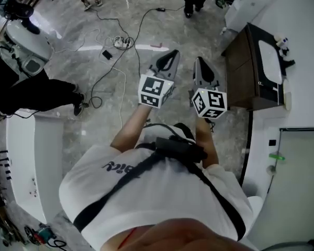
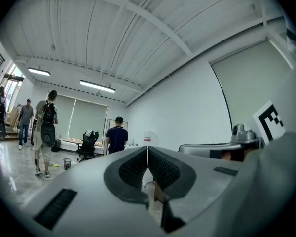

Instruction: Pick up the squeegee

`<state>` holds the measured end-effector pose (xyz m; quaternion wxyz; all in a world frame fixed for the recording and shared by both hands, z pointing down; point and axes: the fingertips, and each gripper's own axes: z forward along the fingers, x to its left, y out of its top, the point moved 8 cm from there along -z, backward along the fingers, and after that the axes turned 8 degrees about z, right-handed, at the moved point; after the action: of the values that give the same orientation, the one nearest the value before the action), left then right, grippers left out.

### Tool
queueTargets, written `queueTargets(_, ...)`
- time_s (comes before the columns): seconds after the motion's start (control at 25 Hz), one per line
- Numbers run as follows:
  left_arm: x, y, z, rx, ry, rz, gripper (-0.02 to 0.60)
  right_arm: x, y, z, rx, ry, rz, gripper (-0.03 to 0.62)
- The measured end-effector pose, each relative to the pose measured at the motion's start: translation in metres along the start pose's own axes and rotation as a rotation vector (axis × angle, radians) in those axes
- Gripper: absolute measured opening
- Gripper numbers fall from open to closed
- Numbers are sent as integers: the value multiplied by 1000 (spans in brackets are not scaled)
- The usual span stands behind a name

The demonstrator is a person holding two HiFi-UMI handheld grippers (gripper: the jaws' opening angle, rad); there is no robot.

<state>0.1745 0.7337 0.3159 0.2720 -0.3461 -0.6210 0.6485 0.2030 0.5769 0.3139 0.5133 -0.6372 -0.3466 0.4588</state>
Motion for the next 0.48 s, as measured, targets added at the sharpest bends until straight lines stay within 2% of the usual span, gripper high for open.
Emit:
queueTargets(0.12,13,-1,13,-4,36,-8,14,-7,-3,23,5,37,19,6)
queueTargets(0.28,10,-7,51,-16,75,1,14,-43,-6,43,3,90,45,6)
queueTargets(0.48,-8,4,120,-43,64,-37,14,-115,24,64,-24,44,-19,6)
